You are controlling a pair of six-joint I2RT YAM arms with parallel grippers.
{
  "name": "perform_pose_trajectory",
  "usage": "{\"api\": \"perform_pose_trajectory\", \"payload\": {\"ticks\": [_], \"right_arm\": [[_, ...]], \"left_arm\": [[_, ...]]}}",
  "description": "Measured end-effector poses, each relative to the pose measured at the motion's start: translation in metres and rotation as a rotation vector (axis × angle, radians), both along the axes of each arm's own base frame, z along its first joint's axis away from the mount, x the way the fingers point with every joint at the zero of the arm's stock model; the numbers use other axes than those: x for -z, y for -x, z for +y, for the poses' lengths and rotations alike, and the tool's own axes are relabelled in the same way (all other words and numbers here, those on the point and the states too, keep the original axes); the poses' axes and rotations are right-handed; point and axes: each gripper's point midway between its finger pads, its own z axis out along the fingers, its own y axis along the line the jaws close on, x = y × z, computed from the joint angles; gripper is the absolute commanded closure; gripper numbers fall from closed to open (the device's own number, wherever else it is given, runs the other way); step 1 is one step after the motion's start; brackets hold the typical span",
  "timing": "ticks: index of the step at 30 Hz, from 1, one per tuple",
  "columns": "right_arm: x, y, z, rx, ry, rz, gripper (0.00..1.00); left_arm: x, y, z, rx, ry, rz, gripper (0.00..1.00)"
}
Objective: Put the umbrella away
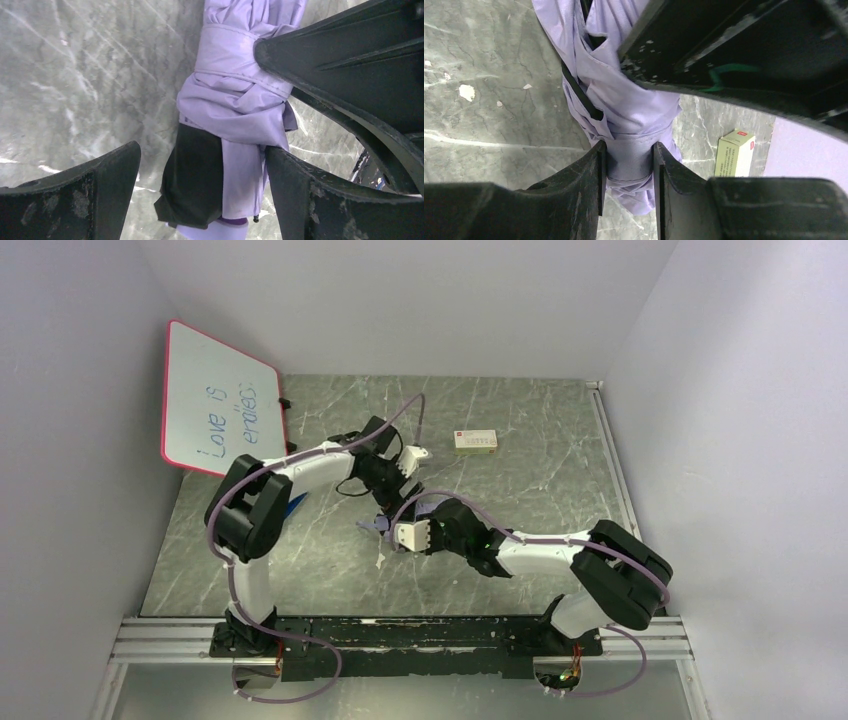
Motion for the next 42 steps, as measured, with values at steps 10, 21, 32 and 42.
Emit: {"api": "perform_pose_trajectory", "payload": {"ticks": [10, 21, 32, 42], "right_arm": [[0.0, 0.002, -0.001, 0.004, 0.004, -0.002, 0.71], [-0.003, 0.008, -0.004, 0.02, -0.015, 0.017, 0.44], [-0.109, 0.039, -0.01, 0.071, -0.433, 0.022, 0.4], [-0.258, 0.043, -0.061, 0.305, -1.096, -0.123, 0.39]], "left_arm": [[0.021, 0.022, -0.007, 0.07, -0.03, 0.07, 0.5], [0.02, 0.03, -0.012, 0.109, -0.044, 0.052, 0.95], [0.021, 0.03, -0.013, 0.108, -0.139, -0.056, 0.95], [0.023, 0.035, -0.014, 0.15, -0.307, -0.35, 0.95]]}}
